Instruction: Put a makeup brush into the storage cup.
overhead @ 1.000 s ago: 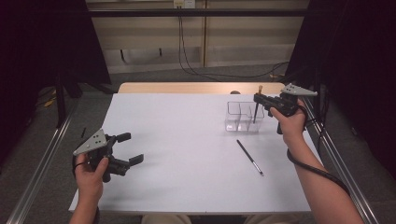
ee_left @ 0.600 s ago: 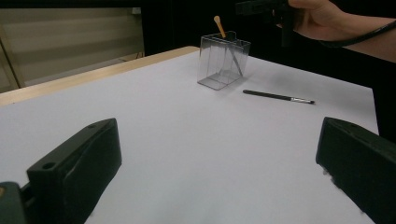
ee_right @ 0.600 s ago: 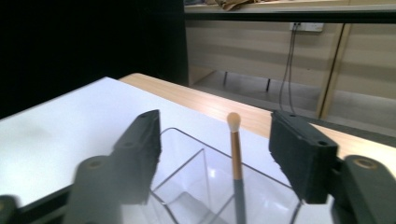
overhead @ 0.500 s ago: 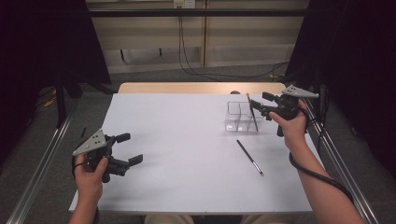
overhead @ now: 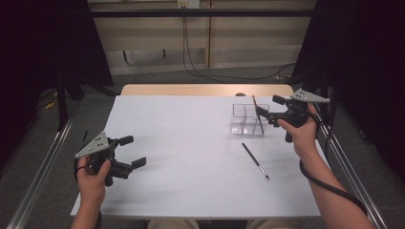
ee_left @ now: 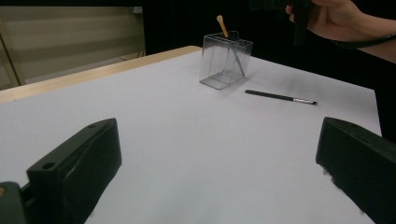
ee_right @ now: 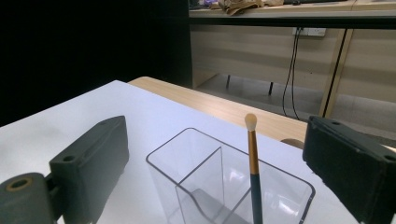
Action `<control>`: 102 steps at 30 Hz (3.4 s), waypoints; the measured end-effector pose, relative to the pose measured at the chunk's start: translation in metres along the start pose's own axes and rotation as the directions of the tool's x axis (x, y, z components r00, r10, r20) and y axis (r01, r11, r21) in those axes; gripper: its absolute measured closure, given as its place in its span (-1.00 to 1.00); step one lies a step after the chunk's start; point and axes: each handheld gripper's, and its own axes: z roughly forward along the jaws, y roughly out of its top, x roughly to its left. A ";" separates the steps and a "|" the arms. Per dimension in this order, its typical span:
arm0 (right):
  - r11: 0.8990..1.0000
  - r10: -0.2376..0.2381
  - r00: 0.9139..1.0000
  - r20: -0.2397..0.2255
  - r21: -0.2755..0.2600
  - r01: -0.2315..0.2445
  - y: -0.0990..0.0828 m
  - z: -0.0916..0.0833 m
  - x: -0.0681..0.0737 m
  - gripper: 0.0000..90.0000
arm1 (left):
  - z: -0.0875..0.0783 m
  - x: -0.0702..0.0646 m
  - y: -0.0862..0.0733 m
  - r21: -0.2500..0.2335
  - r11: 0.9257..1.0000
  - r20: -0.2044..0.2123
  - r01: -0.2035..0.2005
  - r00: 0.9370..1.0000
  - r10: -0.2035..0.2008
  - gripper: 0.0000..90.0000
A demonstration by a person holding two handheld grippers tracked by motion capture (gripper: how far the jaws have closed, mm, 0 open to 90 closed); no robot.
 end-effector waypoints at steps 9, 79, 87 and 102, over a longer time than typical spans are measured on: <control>1.000 -0.004 1.000 -0.009 -0.003 0.004 -0.004 -0.017 0.004 -0.87 | 0.000 0.000 0.001 0.000 1.000 -0.004 -0.005 1.000 0.005 -1.00; 0.999 -0.005 1.000 -0.015 0.048 0.005 -0.068 -0.087 0.023 -0.93 | -0.002 -0.001 0.001 -0.005 1.000 -0.011 -0.008 1.000 0.007 -1.00; 0.999 0.004 1.000 -0.021 0.033 -0.003 -0.072 -0.095 0.024 -0.93 | -0.001 -0.002 0.002 -0.008 1.000 -0.011 -0.007 1.000 0.007 -1.00; 0.999 -0.006 1.000 -0.021 0.039 0.007 -0.076 -0.097 0.022 -0.94 | -0.004 0.001 0.002 -0.011 1.000 -0.019 -0.013 1.000 0.013 -0.99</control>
